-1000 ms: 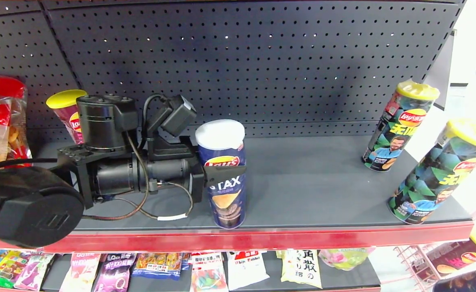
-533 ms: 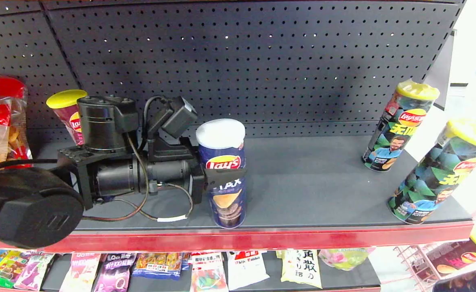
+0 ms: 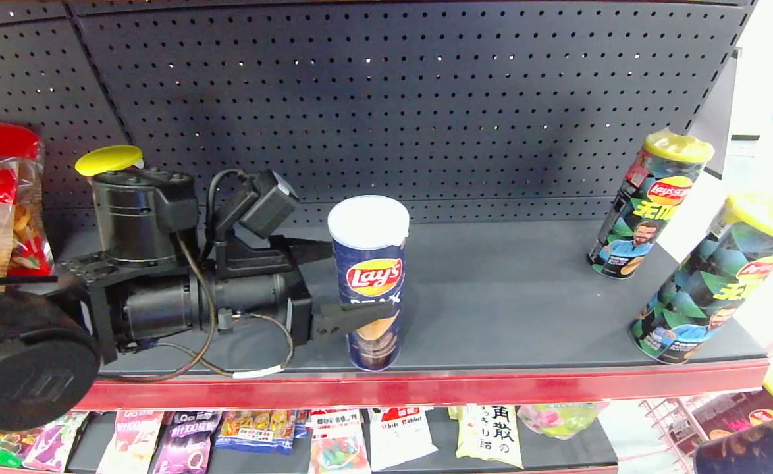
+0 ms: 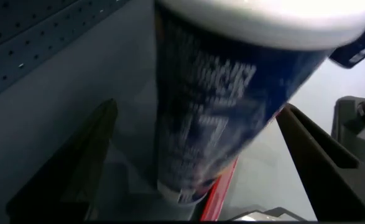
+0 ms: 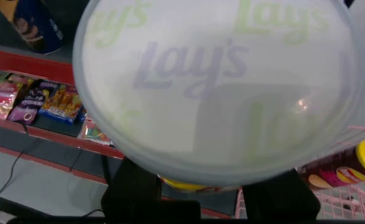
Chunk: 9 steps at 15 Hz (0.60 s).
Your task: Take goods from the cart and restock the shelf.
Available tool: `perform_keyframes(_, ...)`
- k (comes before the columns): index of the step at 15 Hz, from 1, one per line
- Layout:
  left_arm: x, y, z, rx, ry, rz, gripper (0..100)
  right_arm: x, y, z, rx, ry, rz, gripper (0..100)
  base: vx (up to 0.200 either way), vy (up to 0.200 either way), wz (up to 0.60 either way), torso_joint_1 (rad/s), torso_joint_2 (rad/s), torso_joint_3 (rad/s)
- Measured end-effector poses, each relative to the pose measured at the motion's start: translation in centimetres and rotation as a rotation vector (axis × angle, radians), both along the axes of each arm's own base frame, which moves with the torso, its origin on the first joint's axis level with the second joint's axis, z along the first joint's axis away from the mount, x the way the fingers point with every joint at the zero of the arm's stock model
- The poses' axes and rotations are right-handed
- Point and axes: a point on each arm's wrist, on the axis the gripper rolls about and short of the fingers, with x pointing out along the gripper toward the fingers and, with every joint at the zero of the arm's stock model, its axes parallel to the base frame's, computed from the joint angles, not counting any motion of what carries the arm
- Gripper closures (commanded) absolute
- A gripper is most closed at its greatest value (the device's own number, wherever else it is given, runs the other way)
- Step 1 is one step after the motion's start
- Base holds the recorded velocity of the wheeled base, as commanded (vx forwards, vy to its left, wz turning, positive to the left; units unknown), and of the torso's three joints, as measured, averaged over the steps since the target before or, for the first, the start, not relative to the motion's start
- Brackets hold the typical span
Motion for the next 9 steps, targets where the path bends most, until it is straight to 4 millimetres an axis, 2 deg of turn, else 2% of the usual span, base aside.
perform_keyframes(2, -1.2, 1.3, 0.3, -0.002, -0.005, 0.045, 0, 1.4, 0.2, 2.1, -0.040, -0.001, 0.081, 100, 0.000, 0.000, 0.00, 0.000, 0.00, 0.000)
perform_keyframes(4, -3.2, 2.8, 0.4, -0.003, -0.001, 0.087, 0, 3.6, 0.4, 4.6, -0.087, -0.010, 0.162, 100, 0.000, 0.000, 0.00, 0.000, 0.00, 0.000)
perform_keyframes(7, -7.2, 5.1, -0.2, 0.035, 0.023, 0.184, 0, 8.2, 1.0, 8.1, -0.130, -0.022, 0.248, 100, 0.000, 0.000, 0.00, 0.000, 0.00, 0.000)
perform_keyframes(9, -10.0, 6.7, -0.6, 0.086, 0.063, 0.251, 0, 11.6, 2.1, 9.7, -0.129, -0.030, 0.327, 100, 0.000, 0.000, 0.00, 0.000, 0.00, 0.000)
